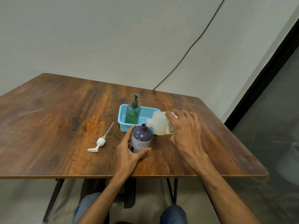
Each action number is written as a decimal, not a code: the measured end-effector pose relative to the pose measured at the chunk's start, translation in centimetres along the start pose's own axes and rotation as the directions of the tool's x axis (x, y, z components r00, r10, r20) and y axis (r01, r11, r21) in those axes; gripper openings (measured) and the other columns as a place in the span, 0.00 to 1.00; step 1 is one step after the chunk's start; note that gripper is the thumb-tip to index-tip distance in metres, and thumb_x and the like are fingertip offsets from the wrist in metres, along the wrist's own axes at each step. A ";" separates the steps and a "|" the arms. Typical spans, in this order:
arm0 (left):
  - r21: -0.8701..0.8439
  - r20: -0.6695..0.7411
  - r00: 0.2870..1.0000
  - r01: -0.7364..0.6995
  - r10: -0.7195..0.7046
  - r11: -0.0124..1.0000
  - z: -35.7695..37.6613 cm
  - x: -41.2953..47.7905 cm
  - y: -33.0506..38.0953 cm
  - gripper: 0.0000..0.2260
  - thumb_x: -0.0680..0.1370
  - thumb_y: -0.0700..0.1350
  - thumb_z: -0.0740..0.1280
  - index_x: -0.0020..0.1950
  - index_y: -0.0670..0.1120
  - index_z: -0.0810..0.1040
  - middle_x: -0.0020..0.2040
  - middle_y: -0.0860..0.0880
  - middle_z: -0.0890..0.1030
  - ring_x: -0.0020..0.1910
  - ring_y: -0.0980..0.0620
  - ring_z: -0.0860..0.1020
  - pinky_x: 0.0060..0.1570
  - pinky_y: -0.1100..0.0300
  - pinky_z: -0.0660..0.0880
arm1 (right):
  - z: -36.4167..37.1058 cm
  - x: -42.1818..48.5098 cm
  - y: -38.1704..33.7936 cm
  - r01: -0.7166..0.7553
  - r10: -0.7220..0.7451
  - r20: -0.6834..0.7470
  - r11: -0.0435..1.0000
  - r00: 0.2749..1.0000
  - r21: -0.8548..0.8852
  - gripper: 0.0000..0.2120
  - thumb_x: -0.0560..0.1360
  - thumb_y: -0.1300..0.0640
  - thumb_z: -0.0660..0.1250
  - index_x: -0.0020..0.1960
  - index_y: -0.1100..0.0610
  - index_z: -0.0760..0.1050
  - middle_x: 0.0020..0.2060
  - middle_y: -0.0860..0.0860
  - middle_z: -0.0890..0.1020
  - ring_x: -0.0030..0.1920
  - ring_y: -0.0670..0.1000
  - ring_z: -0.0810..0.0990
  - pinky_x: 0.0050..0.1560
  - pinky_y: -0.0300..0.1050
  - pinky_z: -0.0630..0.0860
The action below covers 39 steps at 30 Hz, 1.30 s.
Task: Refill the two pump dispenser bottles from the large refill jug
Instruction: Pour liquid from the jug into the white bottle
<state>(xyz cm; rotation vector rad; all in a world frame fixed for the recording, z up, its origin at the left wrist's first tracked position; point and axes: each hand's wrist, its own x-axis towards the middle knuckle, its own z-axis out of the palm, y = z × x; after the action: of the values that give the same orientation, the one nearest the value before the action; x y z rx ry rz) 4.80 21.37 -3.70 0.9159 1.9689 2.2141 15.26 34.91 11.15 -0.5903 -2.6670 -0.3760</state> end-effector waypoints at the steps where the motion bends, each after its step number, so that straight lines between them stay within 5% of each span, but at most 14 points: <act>1: 0.000 -0.001 1.000 0.002 -0.002 1.000 0.0 0.0 0.0 0.45 0.63 0.52 0.83 0.77 0.56 0.66 0.69 0.61 0.74 0.66 0.67 0.74 0.60 0.74 0.72 | 0.0 0.0 0.0 0.002 -0.002 -0.010 1.000 1.000 0.004 0.37 0.68 0.58 0.75 0.75 0.49 0.68 0.72 0.56 0.72 0.72 0.59 0.69 0.72 0.58 0.60; 14: 0.004 -0.008 1.000 -0.009 0.009 1.000 0.0 0.0 -0.2 0.46 0.63 0.50 0.84 0.78 0.52 0.67 0.71 0.56 0.76 0.67 0.62 0.76 0.63 0.67 0.74 | 0.1 0.1 0.0 0.010 -0.010 -0.026 1.000 1.000 0.002 0.36 0.67 0.60 0.75 0.73 0.50 0.70 0.71 0.56 0.73 0.70 0.60 0.70 0.70 0.58 0.61; 25: 0.001 -0.004 1.000 -0.013 0.013 1.000 0.0 0.0 -0.3 0.46 0.63 0.52 0.83 0.78 0.53 0.67 0.69 0.60 0.75 0.67 0.66 0.75 0.60 0.73 0.72 | 0.3 0.0 0.0 0.011 -0.009 -0.086 1.000 0.996 0.025 0.37 0.59 0.62 0.81 0.67 0.54 0.76 0.62 0.59 0.80 0.62 0.63 0.77 0.64 0.62 0.70; 39: 0.011 -0.006 1.000 -0.016 0.016 1.000 0.0 0.0 -0.2 0.46 0.64 0.49 0.84 0.78 0.53 0.67 0.69 0.61 0.75 0.66 0.68 0.74 0.59 0.76 0.71 | 0.0 0.2 -0.1 0.013 -0.014 -0.029 1.000 0.999 -0.024 0.36 0.67 0.59 0.76 0.73 0.50 0.69 0.70 0.57 0.74 0.70 0.60 0.71 0.70 0.59 0.62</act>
<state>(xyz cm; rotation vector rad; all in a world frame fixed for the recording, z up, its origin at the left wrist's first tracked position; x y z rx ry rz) 4.67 21.42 -3.89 0.9307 1.9858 2.2196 15.08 34.87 11.21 -0.5696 -2.6428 -0.4183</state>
